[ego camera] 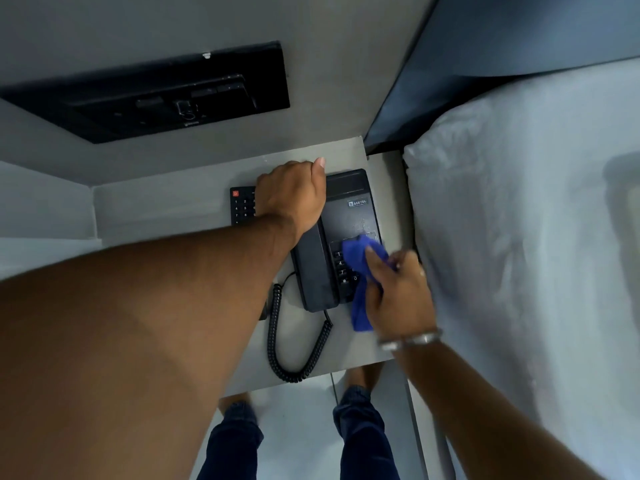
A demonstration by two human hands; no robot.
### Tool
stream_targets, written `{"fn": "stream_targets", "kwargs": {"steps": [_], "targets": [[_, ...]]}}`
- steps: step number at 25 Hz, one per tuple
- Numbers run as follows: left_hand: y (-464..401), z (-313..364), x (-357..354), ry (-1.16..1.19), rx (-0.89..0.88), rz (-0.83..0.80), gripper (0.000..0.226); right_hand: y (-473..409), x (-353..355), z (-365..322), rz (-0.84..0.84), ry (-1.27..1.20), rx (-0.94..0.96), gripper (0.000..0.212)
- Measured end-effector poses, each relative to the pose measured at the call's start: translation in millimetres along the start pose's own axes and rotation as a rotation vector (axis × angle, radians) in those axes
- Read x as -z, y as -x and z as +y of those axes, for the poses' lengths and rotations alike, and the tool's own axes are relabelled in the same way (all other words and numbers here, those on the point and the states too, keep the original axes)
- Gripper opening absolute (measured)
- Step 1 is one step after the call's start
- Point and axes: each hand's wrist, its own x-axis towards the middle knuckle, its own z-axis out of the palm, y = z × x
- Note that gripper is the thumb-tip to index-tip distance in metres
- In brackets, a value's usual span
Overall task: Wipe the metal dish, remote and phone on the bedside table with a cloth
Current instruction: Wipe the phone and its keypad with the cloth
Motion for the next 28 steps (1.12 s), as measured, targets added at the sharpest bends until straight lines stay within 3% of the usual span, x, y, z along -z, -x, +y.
{"fn": "stream_targets", "kwargs": {"steps": [5,8,12,15,18,20,22,24,26,28], "targets": [[0.5,-1.6,5.2,0.028,0.001,-0.039,0.052,59.4,-4.1,19.3,-0.117,-0.062,-0.03,0.042],[-2.7,-5.5,11.9,0.15,-0.026,-0.118,0.048,46.7,17.1,16.3,-0.051,-0.113,0.026,0.041],[-17.8,-43.5,35.1,0.374,-0.15,-0.213,0.024,-22.8,34.3,-17.0,0.026,-0.122,0.382,0.049],[-22.2,-65.2,46.4,0.337,-0.228,-0.31,0.043,-78.8,25.8,-46.1,-0.064,0.06,0.574,0.047],[-24.6,-63.8,48.1,0.297,-0.262,-0.323,0.043,-76.5,12.2,-36.7,-0.139,0.114,0.704,0.037],[-22.3,-63.7,51.2,0.266,-0.287,-0.316,0.037,-40.5,4.5,-24.6,-0.301,0.093,0.717,0.025],[-17.6,-63.5,53.6,0.246,-0.313,-0.323,0.034,1.0,0.2,-23.6,-0.42,0.172,0.782,0.037],[-14.6,-61.0,57.3,0.203,-0.314,-0.343,0.037,22.8,-3.3,-24.7,-0.373,0.209,0.771,0.06],[-7.9,-54.8,61.9,0.102,-0.281,-0.333,0.044,28.5,4.5,-28.8,-0.322,0.204,0.702,0.061],[15.5,-47.1,61.5,0.05,-0.195,-0.179,0.056,19.8,24.5,-25.6,-0.257,0.173,0.623,0.056]]}}
